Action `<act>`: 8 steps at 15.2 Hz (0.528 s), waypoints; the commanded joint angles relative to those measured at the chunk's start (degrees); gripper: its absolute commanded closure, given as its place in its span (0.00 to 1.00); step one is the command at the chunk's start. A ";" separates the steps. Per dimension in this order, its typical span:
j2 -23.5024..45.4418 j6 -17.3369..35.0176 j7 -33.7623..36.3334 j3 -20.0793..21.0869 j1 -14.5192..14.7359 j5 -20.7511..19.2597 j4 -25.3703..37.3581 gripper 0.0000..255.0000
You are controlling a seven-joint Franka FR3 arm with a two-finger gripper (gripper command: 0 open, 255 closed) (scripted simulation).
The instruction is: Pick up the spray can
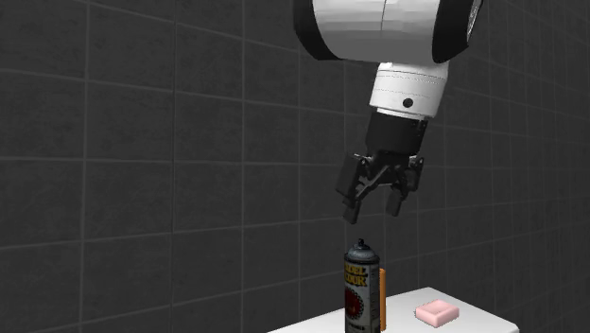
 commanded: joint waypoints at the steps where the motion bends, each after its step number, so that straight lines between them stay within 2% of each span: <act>1: 6.17 2.53 -10.22 -5.96 6.15 8.90 2.63 0.00; 3: 13.73 2.29 -22.57 -11.29 11.76 21.68 6.24 0.00; 4: 18.29 0.98 -29.25 -12.65 13.06 29.08 8.45 0.00; 5: 22.82 -0.80 -35.24 -12.41 12.57 35.80 10.77 0.00; 6: 26.67 -2.43 -40.00 -10.37 10.22 40.94 13.04 0.00; 8: 33.10 -5.19 -47.21 -6.38 5.58 48.35 17.49 0.00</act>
